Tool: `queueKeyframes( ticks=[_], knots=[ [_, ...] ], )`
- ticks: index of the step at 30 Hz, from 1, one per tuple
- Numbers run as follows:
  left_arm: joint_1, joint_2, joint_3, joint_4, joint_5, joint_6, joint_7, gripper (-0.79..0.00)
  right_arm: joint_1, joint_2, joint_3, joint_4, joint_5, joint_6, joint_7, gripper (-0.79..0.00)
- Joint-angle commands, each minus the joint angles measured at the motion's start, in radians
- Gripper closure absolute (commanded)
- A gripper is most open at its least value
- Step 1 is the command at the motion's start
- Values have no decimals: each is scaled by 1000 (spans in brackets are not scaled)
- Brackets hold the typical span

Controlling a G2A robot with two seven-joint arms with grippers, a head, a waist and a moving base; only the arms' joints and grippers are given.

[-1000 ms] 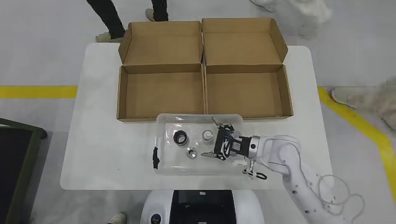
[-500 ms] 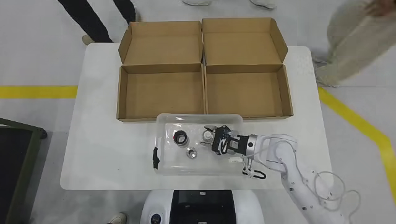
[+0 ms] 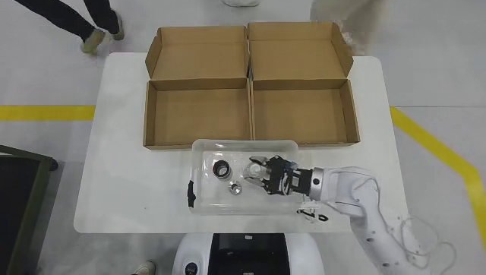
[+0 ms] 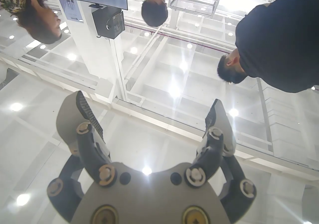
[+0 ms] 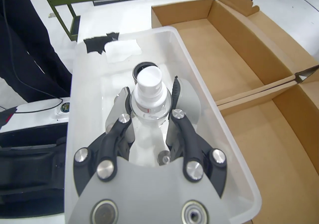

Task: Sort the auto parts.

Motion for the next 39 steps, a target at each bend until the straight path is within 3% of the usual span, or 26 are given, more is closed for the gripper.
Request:
queueKeyframes(
  ticks=[1, 10, 20, 26, 39],
  knots=[
    [0, 0, 0, 0, 0, 0, 0, -785, -12, 1, 12, -15, 56, 4, -12, 0],
    [0, 0, 0, 0, 0, 0, 0, -785, -40, 4, 41, -90, 302, 39, -54, 0],
    [0, 0, 0, 0, 0, 0, 0, -785, -67, -4, 53, -82, 534, 69, -221, 0],
    [0, 0, 0, 0, 0, 0, 0, -785, -75, -9, 49, -69, 621, 58, -292, 0],
    [0, 0, 0, 0, 0, 0, 0, -785, -73, -11, 70, -81, 673, 52, -290, 0]
  ],
)
